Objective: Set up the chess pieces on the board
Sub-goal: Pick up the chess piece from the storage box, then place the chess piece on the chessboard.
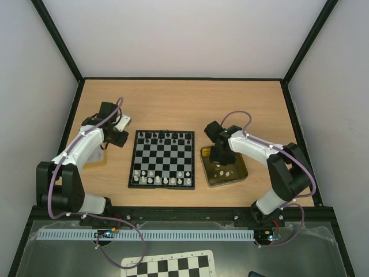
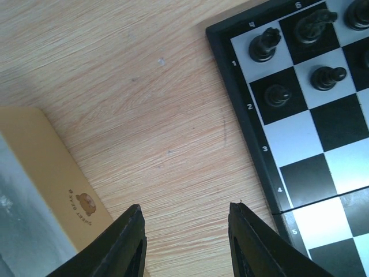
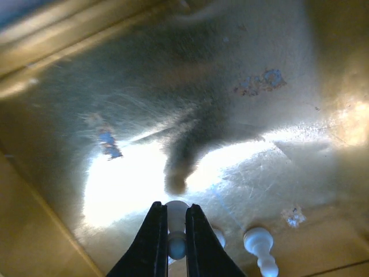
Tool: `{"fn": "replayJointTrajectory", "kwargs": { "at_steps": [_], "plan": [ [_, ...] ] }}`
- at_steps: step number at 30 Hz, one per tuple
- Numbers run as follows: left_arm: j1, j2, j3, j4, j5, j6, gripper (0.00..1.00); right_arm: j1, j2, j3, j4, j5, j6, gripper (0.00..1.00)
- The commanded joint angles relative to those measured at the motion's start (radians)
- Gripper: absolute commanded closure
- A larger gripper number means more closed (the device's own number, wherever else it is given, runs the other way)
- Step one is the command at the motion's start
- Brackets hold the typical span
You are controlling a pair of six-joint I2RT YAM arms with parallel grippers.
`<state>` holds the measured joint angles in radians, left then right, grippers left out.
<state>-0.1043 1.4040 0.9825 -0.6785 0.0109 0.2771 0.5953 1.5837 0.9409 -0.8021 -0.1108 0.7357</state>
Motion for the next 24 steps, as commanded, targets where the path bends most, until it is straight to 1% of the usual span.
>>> {"fn": "replayJointTrajectory", "kwargs": {
  "at_steps": [1,5,9,12,16,17,19,24],
  "plan": [
    [0.009,-0.026,-0.001,0.019,-0.054,-0.021,0.59,-0.003,-0.059,0.111,-0.117,0.021,-0.014,0.98],
    [0.016,-0.003,0.003,0.071,-0.14,-0.015,0.59,0.018,-0.081,0.234,-0.2,0.034,-0.005,0.98],
    [0.071,0.08,0.072,0.079,-0.169,-0.048,0.58,0.102,-0.059,0.347,-0.244,0.03,0.044,0.98],
    [0.112,0.111,0.164,-0.001,-0.064,-0.114,0.58,0.195,-0.001,0.434,-0.242,0.026,0.092,0.98],
    [0.114,0.066,0.203,-0.063,0.058,-0.201,0.55,0.304,0.12,0.521,-0.199,0.013,0.142,0.98],
    [0.114,0.042,0.2,-0.067,0.072,-0.204,0.55,0.328,0.152,0.542,-0.187,0.01,0.149,0.98],
    [0.113,0.014,0.19,-0.07,0.052,-0.195,0.54,0.371,0.226,0.594,-0.175,0.005,0.16,0.98],
    [0.114,-0.004,0.188,-0.107,0.077,-0.185,0.53,0.446,0.392,0.735,-0.172,-0.01,0.164,0.98]
  ]
}}
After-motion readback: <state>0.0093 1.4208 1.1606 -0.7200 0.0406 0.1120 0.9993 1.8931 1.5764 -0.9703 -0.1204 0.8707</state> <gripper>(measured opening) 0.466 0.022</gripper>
